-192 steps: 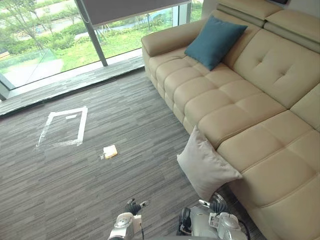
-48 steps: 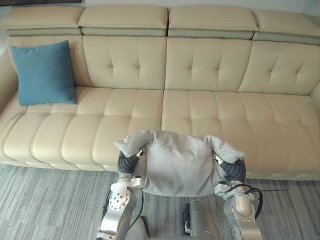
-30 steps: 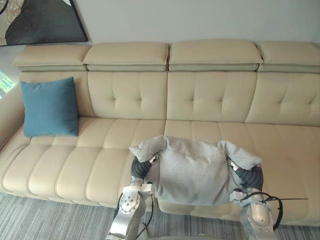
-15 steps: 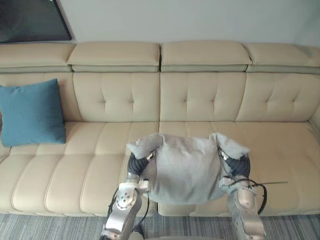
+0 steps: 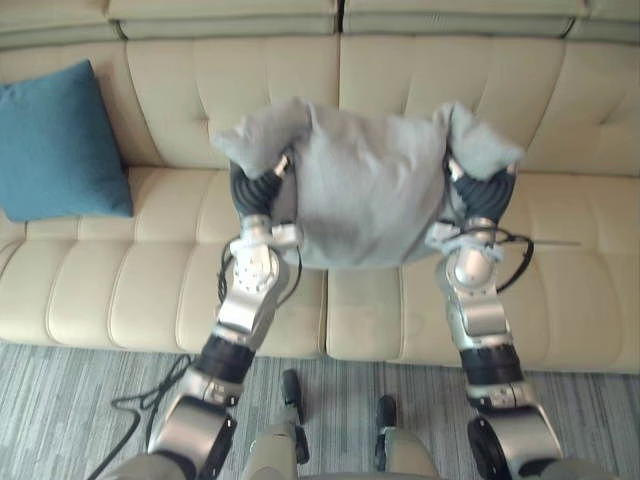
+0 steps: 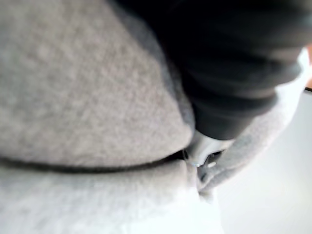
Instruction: Pick up cushions and gather them together orderly.
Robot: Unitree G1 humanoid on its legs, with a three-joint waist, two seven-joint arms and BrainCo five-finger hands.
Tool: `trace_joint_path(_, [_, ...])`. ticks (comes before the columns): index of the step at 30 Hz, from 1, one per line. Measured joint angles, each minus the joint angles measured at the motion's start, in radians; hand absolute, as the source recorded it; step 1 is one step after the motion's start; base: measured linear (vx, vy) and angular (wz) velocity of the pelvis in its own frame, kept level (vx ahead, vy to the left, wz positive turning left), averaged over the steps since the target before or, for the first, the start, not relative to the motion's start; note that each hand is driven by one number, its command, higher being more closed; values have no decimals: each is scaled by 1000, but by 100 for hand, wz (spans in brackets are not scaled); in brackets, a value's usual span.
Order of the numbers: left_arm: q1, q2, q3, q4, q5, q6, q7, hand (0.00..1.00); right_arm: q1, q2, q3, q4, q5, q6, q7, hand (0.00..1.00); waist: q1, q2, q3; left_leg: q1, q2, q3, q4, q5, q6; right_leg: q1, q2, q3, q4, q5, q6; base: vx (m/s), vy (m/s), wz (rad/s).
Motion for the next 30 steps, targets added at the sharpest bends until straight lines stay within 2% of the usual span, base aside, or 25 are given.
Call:
trace_joint_path(2, [-100,8,16,55,-1,-7,22,100,-88,-7,-3,24,-1,-1,-33,100,-2,3,32,-27,-1,-1,-1,12,0,-33,-1,0,16,0,0,-11,4,2])
trace_joint_path(4, [-189,11,31,118,-3,-8,40,100,-181,-25,-5,79,-1,-1,-55,100,-6,7,38,-74,-2,-7,-1,23,-2,-89,-1,-1,33,0,0,-27,7,6])
trace_joint_path(5, [-248,12,41,161,-5,-8,44,100,-238,-41,-7,112,-3,-1,-69,100,-5,15,55,-101,-1,-13,-3,33,-3,-118,-2,-4,45,0,0,-9,1,7])
trace_joint_path(11, [-362,10,81,267,-10,-7,59,100,-379,-48,-16,216,-3,-1,-84,100,-5,26,96,-175,10,-26,-33,75,-24,-210,10,-9,64,3,-4,-3,-3,2])
trace_joint_path(14, [-398,1,115,302,-9,-6,58,100,-442,-49,-19,269,1,-1,-81,100,-6,30,138,-215,14,-28,-33,97,-38,-252,14,-9,81,2,-6,2,-23,4])
trace_joint_path(15, [-410,-2,122,326,-10,-5,58,0,-466,-48,-25,297,2,-1,-79,100,-4,33,156,-230,17,-28,-33,97,-38,-275,18,-8,95,0,-8,7,-34,-1])
trace_joint_path(16, [-413,-3,127,331,-10,-4,58,0,-474,-48,-26,308,2,-1,-78,100,-4,36,163,-235,18,-28,-33,97,-38,-281,20,-8,100,0,-9,5,-34,0])
trace_joint_path(17, [-418,-12,141,343,-9,-3,57,0,-477,-48,-32,312,3,-1,-78,0,-3,41,172,-247,20,-31,-32,97,-38,-296,21,-8,108,0,-9,15,-30,6])
trace_joint_path(21, [-487,-26,189,368,-10,-6,45,0,-535,-48,-77,313,17,-17,-68,0,-2,42,199,-293,23,-46,-32,112,-52,-357,22,-6,156,-14,-22,9,-34,10])
trace_joint_path(25, [-541,31,206,433,-30,3,-26,0,-593,-77,-106,394,166,-31,18,0,-2,42,199,-307,27,-54,-33,129,-66,-374,23,-13,172,-27,-33,12,-57,5])
trace_joint_path(28, [-578,48,227,469,-51,6,-59,0,-616,-110,-113,436,226,-39,57,0,-6,42,199,-315,27,-65,-36,149,-74,-381,21,-25,183,-32,-34,11,-58,12])
trace_joint_path(29, [-602,55,236,491,-52,7,-72,0,-634,-129,-127,473,263,-38,74,0,-7,42,199,-323,28,-74,-37,165,-92,-383,20,-34,182,-32,-35,3,-41,18])
trace_joint_path(30, [-616,64,236,504,-58,9,-82,0,-643,-146,-132,496,312,-40,90,0,-6,42,199,-326,31,-81,-37,168,-94,-383,21,-40,183,-32,-36,4,-44,14])
